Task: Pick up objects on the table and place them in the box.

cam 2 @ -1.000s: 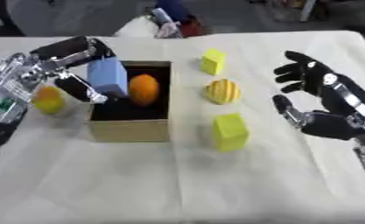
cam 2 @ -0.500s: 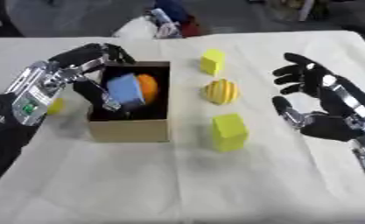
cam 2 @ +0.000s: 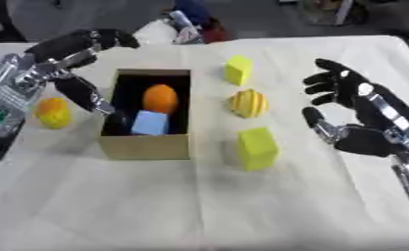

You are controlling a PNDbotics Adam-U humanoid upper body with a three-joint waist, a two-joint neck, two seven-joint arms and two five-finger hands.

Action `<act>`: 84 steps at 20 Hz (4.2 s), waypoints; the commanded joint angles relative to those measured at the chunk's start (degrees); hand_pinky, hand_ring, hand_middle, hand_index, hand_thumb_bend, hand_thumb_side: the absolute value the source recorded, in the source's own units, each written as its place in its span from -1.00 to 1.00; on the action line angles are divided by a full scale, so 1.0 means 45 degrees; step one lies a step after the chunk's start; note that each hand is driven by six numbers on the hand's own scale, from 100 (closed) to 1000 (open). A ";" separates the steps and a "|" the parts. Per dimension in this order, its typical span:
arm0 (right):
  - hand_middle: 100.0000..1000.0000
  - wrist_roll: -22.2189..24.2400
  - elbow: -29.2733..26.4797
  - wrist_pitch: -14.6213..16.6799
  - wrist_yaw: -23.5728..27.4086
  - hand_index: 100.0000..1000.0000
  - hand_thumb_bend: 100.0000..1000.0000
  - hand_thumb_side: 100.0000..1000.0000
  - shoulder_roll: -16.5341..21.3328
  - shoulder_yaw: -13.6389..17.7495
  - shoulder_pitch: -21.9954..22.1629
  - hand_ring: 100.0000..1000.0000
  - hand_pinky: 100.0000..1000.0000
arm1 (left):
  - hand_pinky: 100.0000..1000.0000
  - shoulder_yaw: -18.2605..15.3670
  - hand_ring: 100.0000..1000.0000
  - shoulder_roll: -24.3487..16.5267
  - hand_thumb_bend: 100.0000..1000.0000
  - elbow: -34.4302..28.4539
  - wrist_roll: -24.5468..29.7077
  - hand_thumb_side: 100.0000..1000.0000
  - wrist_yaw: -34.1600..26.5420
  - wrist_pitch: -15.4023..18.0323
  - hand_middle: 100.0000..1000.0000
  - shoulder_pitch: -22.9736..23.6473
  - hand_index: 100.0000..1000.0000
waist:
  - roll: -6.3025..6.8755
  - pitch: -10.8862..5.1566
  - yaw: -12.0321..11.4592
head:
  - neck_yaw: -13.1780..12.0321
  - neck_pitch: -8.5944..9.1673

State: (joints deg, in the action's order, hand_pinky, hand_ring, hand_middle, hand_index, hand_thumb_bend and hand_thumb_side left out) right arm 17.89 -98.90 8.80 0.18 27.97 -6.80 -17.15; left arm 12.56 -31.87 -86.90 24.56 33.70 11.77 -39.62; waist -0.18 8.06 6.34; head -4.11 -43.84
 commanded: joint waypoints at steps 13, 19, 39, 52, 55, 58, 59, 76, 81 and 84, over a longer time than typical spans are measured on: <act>0.53 -0.0014 -0.0059 0.0010 0.0141 1.00 -0.72 -0.52 0.0304 0.0097 -0.0076 0.56 0.42 | 0.59 -0.1927 0.52 -0.2525 0.56 0.2745 0.1720 -0.34 0.0758 -0.0837 0.55 0.0773 0.72 | 0.0023 -0.0414 -0.0050 | 0.0217 -0.0062; 0.53 -0.0017 -0.0066 -0.0003 0.0167 1.00 -0.72 -0.52 0.0278 0.0110 -0.0039 0.56 0.42 | 0.57 -0.1844 0.50 -0.1932 0.49 0.4827 0.1233 -0.42 0.1656 -0.1024 0.53 0.0522 0.70 | -0.0078 -0.0437 -0.0003 | 0.0249 -0.0062; 0.53 -0.0030 -0.0013 -0.0018 0.0177 1.00 -0.73 -0.51 0.0217 0.0093 -0.0019 0.56 0.42 | -0.06 -0.1788 -0.31 -0.0640 -0.40 0.5368 -0.2287 -0.97 0.3475 -0.1566 -0.28 -0.0309 0.07 | -0.0099 -0.0426 0.0068 | 0.0299 -0.0062; 0.52 -0.0119 0.0102 -0.0096 0.0309 1.00 -0.73 -0.51 0.0158 -0.0015 -0.0054 0.56 0.41 | 0.09 0.0732 -0.20 0.0805 -0.26 0.2397 -0.1015 -0.88 0.1971 -0.0309 -0.18 -0.2095 0.19 | -0.0042 -0.0601 0.0402 | 0.0011 -0.0062; 0.52 -0.0148 0.0107 -0.0110 0.0341 1.00 -0.72 -0.52 0.0147 -0.0016 -0.0071 0.55 0.41 | 0.27 0.1146 -0.03 0.1266 0.03 0.2860 -0.0629 -0.71 0.2180 -0.0029 0.01 -0.2030 0.36 | -0.0032 -0.0611 0.0476 | 0.0020 -0.0062; 0.52 -0.0157 0.0116 -0.0113 0.0362 1.00 -0.67 -0.53 0.0160 -0.0003 -0.0050 0.55 0.41 | 0.52 0.1371 0.38 0.1314 0.74 0.2979 -0.0192 -0.19 0.2410 0.0295 0.41 -0.1897 0.64 | -0.0016 -0.0608 0.0490 | 0.0083 -0.0062; 0.52 -0.0164 0.0125 -0.0115 0.0366 1.00 -0.66 -0.53 0.0171 0.0012 -0.0037 0.55 0.41 | 0.59 0.1362 0.48 0.1268 0.84 0.2940 -0.0119 -0.11 0.2478 0.0370 0.47 -0.1839 0.68 | -0.0007 -0.0608 0.0480 | 0.0101 -0.0062; 0.58 0.1425 0.0315 0.0034 -0.0389 1.00 -0.62 -0.70 0.1950 -0.1201 -0.1459 0.61 0.44 | 0.62 -0.1363 0.42 -0.1114 0.80 -0.2167 -0.3412 0.04 -0.2443 -0.1515 0.36 0.1674 0.65 | -0.0052 -0.0492 -0.0289 | 0.0633 -0.0062; 0.71 0.3408 0.0529 0.0511 -0.1327 1.00 -0.42 -0.84 0.2690 -0.2339 -0.2509 0.75 0.54 | 0.58 -0.1969 0.35 -0.0958 0.76 -0.3065 -0.4238 0.01 -0.3765 -0.1959 0.28 0.3012 0.61 | -0.0104 -0.0460 -0.0599 | 0.0815 -0.0062; 0.77 0.4492 0.0688 0.1014 -0.2221 1.00 -0.33 -0.88 0.2878 -0.2721 -0.2881 0.81 0.58 | 0.57 -0.2217 0.33 -0.0748 0.74 -0.3324 -0.4486 0.01 -0.4182 -0.2069 0.26 0.3668 0.61 | -0.0135 -0.0432 -0.0711 | 0.0882 -0.0062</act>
State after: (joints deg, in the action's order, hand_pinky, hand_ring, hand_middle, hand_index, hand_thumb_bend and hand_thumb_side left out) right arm 36.26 -95.78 12.59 -8.25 38.79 -18.81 -29.07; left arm 3.80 -34.51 -100.35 5.09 15.95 2.66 -22.64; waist -0.21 7.04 3.12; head -0.36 -43.85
